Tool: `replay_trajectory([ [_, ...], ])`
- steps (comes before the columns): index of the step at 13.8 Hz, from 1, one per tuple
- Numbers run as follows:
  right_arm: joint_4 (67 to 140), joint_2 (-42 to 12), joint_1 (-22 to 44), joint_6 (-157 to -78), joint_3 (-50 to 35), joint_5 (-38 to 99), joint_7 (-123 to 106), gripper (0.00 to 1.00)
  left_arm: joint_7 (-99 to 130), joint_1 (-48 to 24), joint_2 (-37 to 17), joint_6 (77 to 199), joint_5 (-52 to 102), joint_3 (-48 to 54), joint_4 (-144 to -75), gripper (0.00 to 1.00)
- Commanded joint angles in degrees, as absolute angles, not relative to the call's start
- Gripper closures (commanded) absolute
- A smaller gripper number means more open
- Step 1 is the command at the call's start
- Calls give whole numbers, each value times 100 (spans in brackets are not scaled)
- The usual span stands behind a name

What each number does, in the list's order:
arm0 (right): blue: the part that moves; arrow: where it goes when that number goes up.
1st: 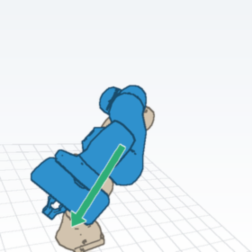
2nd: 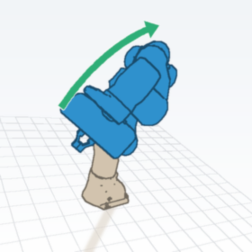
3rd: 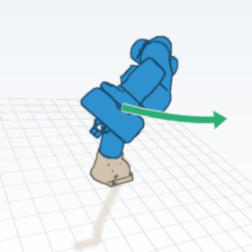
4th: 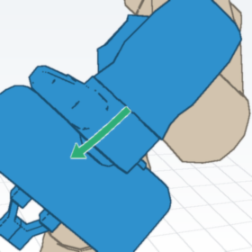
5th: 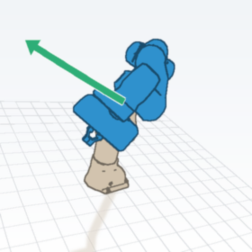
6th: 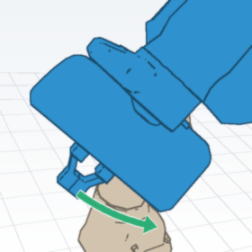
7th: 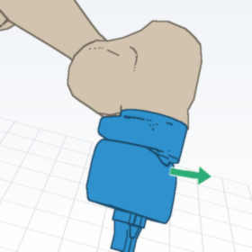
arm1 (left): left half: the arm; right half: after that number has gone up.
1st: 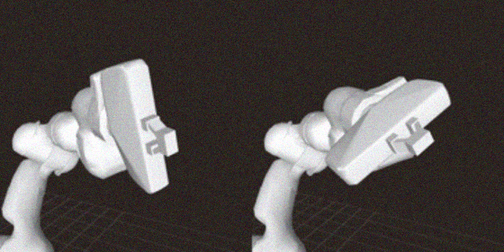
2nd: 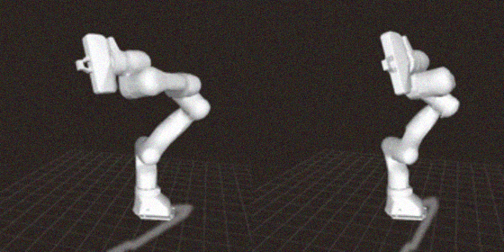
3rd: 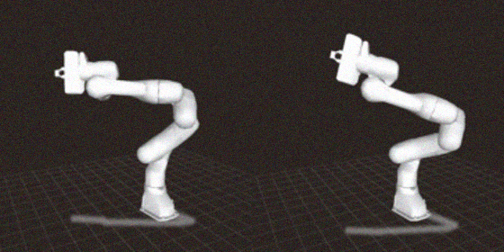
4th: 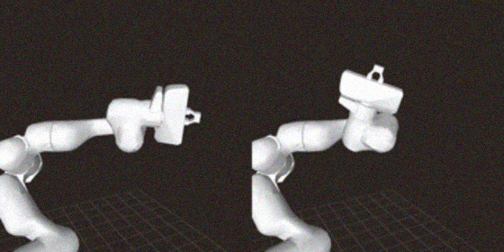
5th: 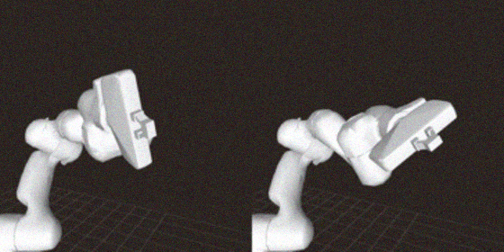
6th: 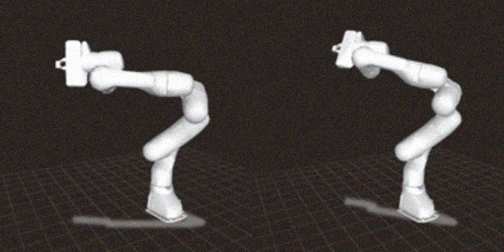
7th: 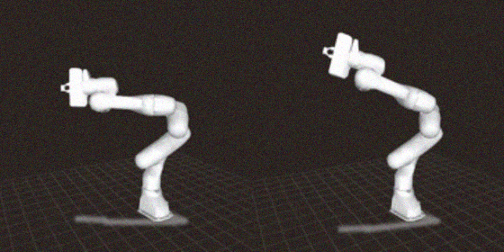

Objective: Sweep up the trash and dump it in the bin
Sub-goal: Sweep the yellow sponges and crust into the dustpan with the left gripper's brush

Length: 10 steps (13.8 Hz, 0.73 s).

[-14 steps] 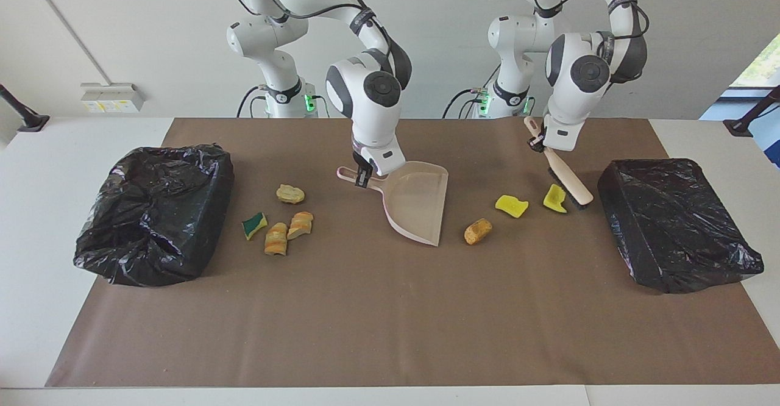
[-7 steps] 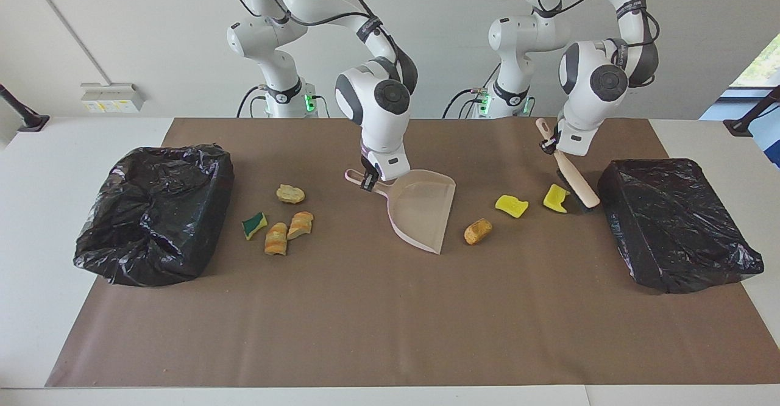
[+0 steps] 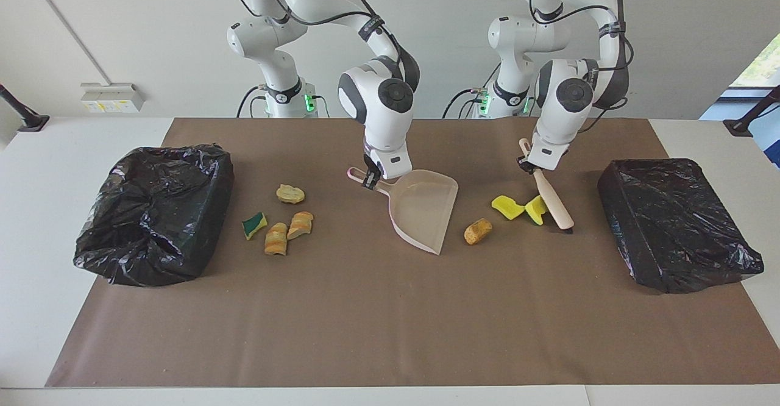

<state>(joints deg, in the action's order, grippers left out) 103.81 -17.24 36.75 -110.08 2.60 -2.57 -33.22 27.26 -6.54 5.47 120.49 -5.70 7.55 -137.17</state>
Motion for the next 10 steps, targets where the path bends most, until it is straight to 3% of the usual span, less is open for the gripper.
replay_trajectory([
  [1, 10512, -1661, 3656, -11074, 229, -255, -3208, 100, 2270, -975, 317, 12339, -213, 712, -13579, 100],
  [10, 10512, -1661, 3656, -11039, 237, -246, -3191, 100, 1134, -2538, 272, 12604, 545, 712, -13359, 100],
])
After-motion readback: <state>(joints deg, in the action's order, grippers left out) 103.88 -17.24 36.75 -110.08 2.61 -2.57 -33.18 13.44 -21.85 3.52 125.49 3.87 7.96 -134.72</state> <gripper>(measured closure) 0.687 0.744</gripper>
